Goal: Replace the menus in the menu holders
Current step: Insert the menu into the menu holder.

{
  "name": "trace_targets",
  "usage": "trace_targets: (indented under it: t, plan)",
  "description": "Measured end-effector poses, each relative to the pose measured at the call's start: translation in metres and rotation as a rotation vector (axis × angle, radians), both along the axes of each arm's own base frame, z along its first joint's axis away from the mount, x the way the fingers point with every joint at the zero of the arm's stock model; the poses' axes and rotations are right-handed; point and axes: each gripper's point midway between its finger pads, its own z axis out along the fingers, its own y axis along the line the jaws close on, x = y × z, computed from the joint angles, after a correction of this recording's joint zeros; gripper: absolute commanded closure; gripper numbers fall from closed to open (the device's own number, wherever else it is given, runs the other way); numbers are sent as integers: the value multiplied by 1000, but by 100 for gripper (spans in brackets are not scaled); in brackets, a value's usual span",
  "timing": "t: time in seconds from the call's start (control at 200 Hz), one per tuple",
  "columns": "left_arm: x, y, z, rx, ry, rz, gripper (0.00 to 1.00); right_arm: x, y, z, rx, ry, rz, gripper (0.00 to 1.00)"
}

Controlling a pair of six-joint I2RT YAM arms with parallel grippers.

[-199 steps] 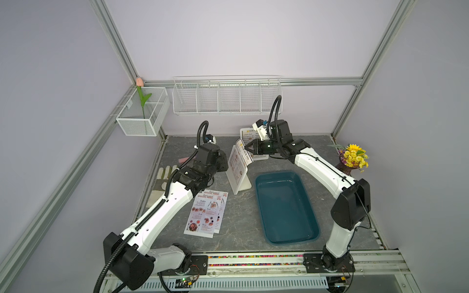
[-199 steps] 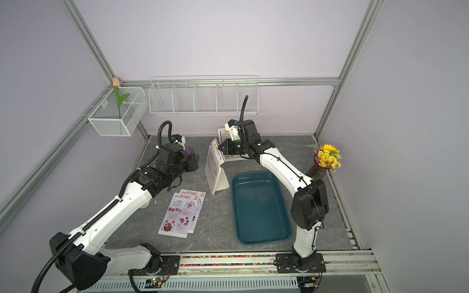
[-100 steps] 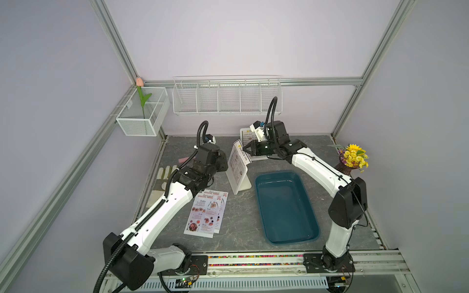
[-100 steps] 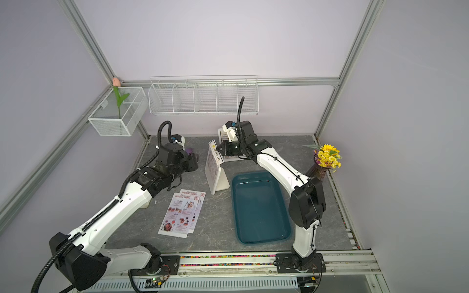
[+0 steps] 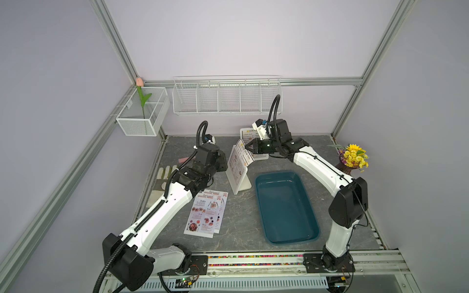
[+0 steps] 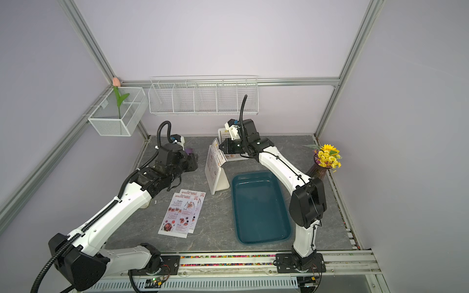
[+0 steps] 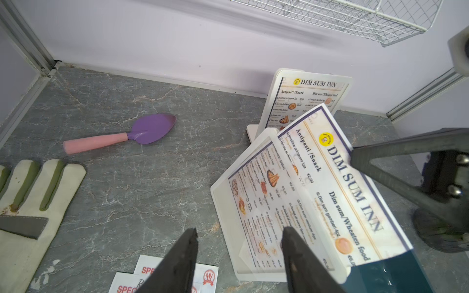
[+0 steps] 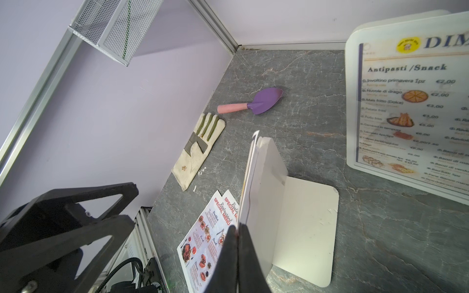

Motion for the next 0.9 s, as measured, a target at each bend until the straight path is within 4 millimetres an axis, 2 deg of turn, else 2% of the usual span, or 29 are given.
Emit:
trace_targets:
  t: [0.905]
  plan:
    - [0,0,0,1,0,0,44,-3,17,-15,-106,-19,39,93]
